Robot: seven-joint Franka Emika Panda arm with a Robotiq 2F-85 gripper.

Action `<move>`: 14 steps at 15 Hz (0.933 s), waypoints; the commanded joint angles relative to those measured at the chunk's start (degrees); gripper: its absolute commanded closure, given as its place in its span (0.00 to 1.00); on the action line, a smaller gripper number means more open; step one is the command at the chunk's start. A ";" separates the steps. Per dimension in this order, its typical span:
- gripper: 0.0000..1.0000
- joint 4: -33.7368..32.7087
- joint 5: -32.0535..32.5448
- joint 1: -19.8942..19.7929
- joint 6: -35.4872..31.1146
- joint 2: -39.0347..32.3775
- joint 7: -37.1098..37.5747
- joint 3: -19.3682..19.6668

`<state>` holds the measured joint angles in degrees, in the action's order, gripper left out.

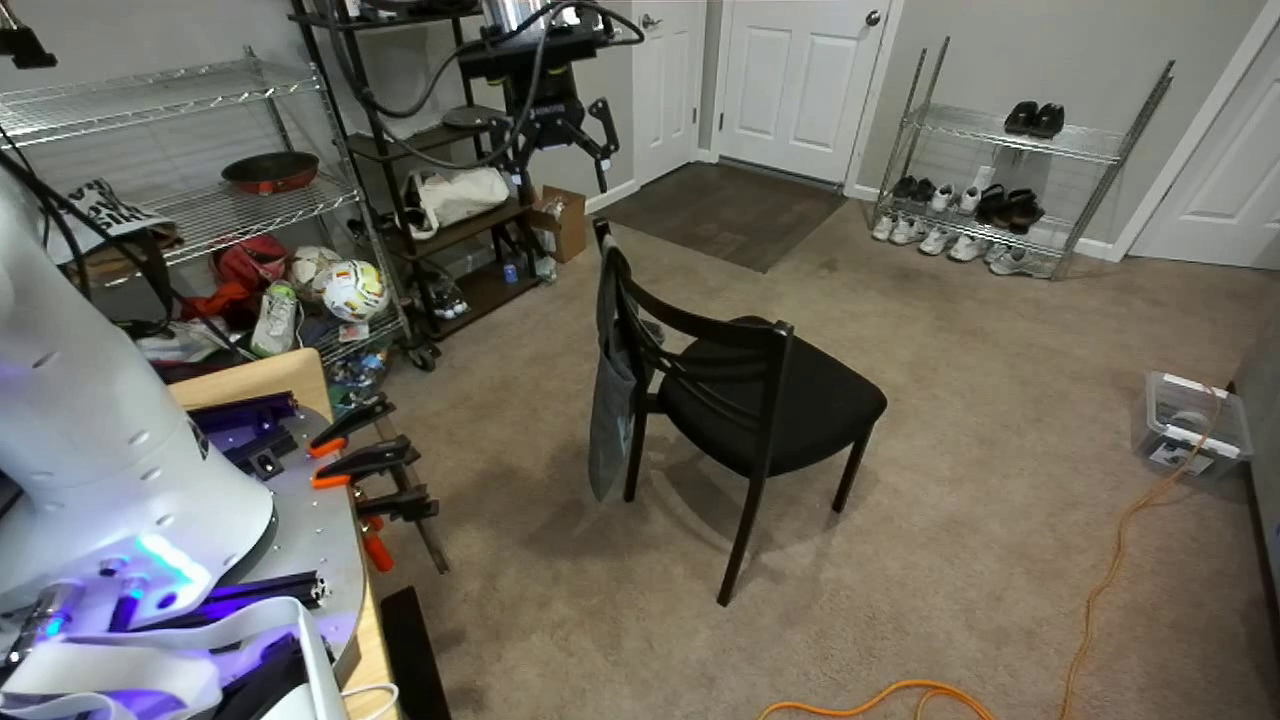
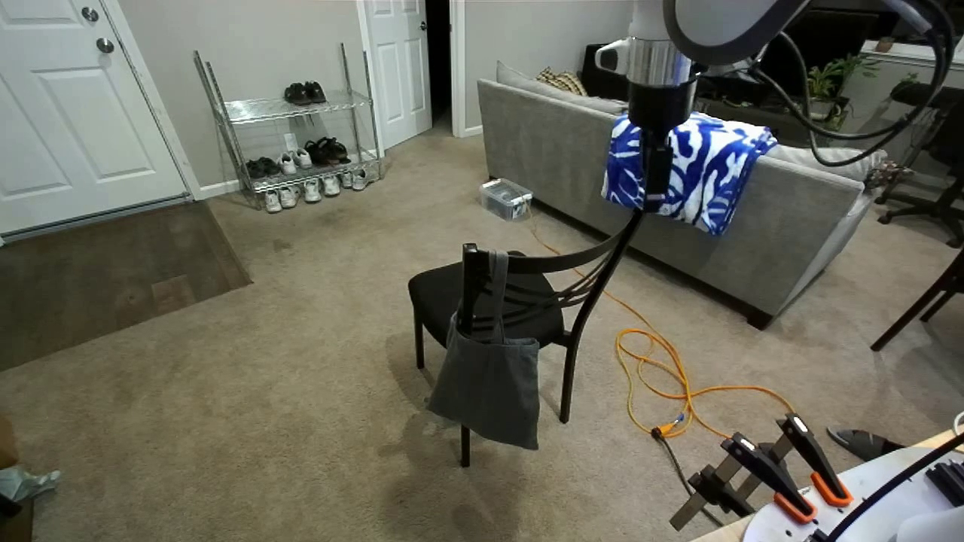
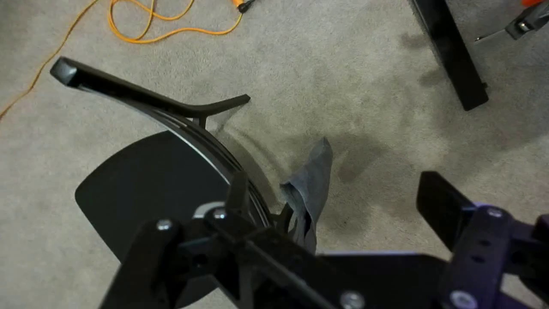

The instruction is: Put the bag on the right side of the chair

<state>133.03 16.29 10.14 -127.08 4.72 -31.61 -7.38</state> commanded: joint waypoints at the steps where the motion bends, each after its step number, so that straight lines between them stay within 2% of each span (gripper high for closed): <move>1: 0.00 -4.13 2.78 0.48 -3.14 -4.64 -7.16 -1.09; 8: 0.00 -10.76 5.04 0.72 -10.59 -11.39 -21.08 -3.55; 11: 0.00 -12.56 5.84 0.53 -16.11 -13.61 -25.95 -4.19; 14: 0.00 -12.70 4.61 0.71 -14.84 -13.59 -23.97 -4.24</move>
<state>120.44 20.92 10.96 -142.13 -8.90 -55.58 -11.45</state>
